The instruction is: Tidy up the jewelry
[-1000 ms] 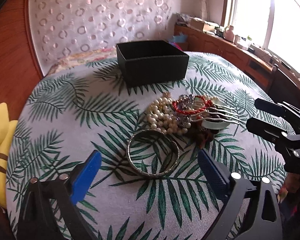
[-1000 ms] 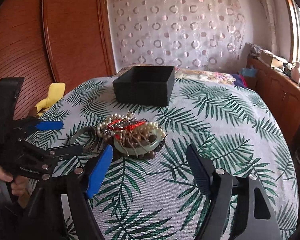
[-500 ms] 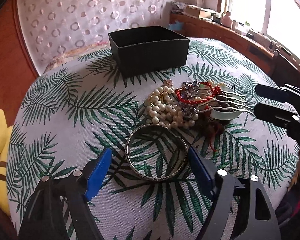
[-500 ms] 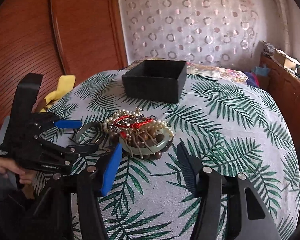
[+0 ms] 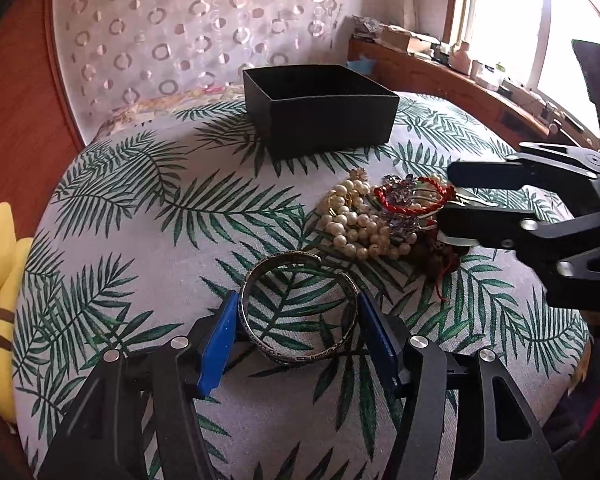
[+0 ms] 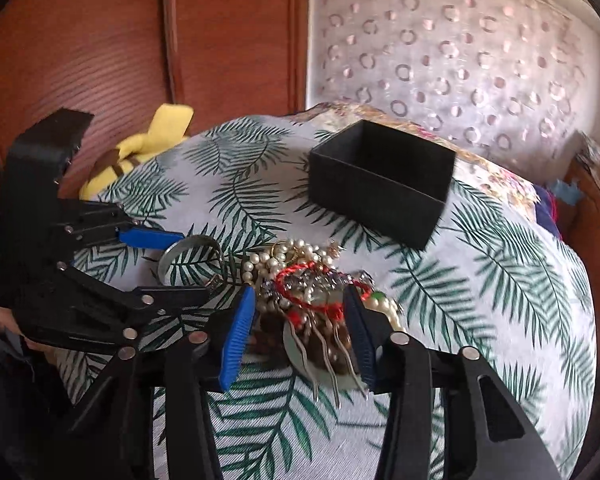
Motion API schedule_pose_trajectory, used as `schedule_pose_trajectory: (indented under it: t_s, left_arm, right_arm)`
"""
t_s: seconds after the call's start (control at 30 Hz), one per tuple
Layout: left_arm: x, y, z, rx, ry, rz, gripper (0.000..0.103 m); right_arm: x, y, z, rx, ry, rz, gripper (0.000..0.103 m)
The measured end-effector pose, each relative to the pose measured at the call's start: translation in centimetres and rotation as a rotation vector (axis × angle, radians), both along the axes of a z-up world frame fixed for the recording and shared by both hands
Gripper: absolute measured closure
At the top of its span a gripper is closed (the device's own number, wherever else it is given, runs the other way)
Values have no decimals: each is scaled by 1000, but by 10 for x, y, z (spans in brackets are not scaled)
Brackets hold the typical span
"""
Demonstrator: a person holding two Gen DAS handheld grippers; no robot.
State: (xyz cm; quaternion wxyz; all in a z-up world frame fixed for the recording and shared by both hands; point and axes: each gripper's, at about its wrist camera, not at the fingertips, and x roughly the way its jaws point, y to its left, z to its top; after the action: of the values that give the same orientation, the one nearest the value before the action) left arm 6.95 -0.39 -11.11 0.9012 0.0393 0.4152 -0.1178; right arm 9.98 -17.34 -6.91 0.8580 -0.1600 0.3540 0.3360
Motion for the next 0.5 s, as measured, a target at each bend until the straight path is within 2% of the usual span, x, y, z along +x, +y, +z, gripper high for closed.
schedule_pose_trajectory:
  t_s: [0.1,0.27,0.5]
  left_arm:
    - [-2,2,2,-10,-10,3,46]
    - [-5,4,5,-26,-19,4,46]
    - [-6,3,6,-29,-25,1,46]
  right_arm:
    - [5,2,-2,-41,3,6,60]
    - [12,-4,-5,-49,18,-13,61]
    - [18,-13,-7,27,81,-29,67]
